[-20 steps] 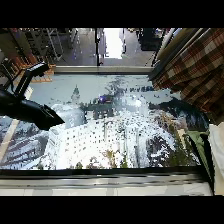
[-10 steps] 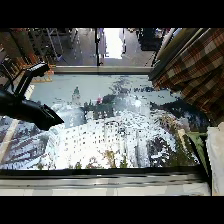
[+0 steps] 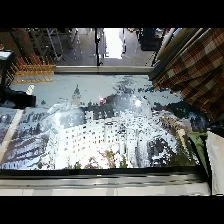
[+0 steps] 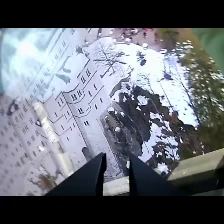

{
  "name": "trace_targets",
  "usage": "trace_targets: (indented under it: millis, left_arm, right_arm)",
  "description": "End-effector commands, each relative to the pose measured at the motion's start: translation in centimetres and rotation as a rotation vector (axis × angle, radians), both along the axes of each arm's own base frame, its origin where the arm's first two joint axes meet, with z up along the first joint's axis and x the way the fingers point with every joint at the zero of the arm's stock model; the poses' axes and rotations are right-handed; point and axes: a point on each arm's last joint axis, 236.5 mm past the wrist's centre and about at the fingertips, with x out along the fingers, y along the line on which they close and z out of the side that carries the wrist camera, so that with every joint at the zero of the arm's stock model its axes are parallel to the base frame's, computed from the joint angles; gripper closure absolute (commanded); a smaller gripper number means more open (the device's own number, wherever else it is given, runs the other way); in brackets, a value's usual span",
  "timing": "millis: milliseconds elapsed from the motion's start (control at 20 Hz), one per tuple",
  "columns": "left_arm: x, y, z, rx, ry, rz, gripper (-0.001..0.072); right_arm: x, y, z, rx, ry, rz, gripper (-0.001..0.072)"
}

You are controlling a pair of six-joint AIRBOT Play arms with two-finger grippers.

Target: Fold the clothes and pants, and hang the long-sleeved shirts on hangers.

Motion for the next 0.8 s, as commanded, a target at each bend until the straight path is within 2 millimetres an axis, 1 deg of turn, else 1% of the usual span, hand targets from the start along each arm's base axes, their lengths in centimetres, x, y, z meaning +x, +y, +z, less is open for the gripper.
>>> trace_targets:
  millis: [0,50,150,200,250,300,400,500,750]
  left_arm:
    - [1.1,1.9,0.8,-0.021,-0.063,0.131,0.0698]
    - [1.1,1.9,0.8,-0.021,-0.063,0.131,0.0698]
    - [1.1,1.9,0.8,-0.021,-0.063,0.132,0.0698]
    - [1.1,1.9,0.8,-0.021,-0.063,0.132,0.0698]
    - [1.1,1.9,0.8,-0.021,-0.063,0.132,0.0698]
    - [1.1,1.9,0.8,-0.021,-0.063,0.132,0.0698]
    - [1.1,1.9,0.8,-0.021,-0.063,0.132,0.0698]
    - [1.1,1.9,0.8,-0.021,-0.063,0.132,0.0698]
    - [1.1,1.9,0.8,-0.021,-0.063,0.132,0.0698]
  right_arm:
    - [5.7,6.1,-0.7,-0.263,-0.090,0.281,0.0643]
    - [7.7,6.9,-0.2,-0.346,-0.149,0.303,0.0691]
    - [11.0,8.0,1.1,-0.460,-0.259,0.314,0.0692]
    - [12.0,8.9,1.6,-0.486,-0.300,0.324,0.0687]
    - [12.5,9.8,1.9,-0.480,-0.321,0.333,0.0589]
    - [12.6,10.9,2.0,-0.466,-0.331,0.351,0.0476]
    - [12.7,12.0,1.9,-0.463,-0.337,0.377,0.0484]
    - [12.8,13.2,2.2,-0.409,-0.343,0.356,0.0485]
    - [12.8,13.3,2.2,-0.408,-0.344,0.358,0.0485]
